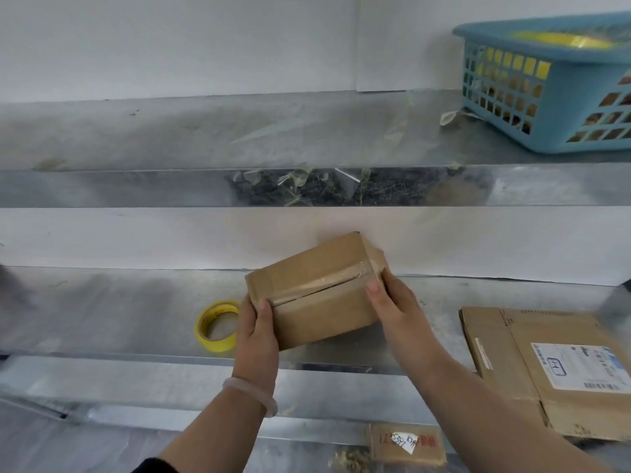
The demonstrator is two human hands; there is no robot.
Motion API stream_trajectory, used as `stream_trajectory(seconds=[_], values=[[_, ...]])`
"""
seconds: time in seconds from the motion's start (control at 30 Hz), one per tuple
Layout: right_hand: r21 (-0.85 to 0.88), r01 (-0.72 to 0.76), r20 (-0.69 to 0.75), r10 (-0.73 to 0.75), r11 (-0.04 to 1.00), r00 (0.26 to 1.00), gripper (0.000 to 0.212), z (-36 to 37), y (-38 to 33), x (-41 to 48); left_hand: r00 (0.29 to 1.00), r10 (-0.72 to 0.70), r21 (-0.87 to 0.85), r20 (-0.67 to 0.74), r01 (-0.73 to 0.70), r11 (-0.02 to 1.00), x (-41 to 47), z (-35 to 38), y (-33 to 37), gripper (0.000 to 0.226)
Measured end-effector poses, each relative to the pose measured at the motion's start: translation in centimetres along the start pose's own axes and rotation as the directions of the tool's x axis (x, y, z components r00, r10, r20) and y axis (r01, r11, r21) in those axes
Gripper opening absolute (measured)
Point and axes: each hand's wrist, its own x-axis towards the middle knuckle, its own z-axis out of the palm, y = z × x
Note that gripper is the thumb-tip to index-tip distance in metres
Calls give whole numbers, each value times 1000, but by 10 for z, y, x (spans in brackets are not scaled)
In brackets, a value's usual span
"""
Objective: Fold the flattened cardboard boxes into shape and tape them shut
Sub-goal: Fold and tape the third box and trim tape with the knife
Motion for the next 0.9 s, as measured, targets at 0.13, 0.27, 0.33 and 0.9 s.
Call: stream_trajectory(seconds=[0.13,0.27,0.33,0.9], values=[[-106,17,-30,-21,994,999,103,5,-8,-6,999,18,22,26,-19,1000,0,-11,3,16],[-155,63,2,-63,986,998,93,7,-8,-8,999,11,25,47,-13,1000,-2,-20,3,27],[-202,39,38,-32,979,999,89,5,-7,-5,999,-8,33,49,6,999,-1,-24,-3,37],[-525,353,159,-319,774,934,105,-7,-24,-41,904,-40,269,425,-84,959,26,-61,-4,54]])
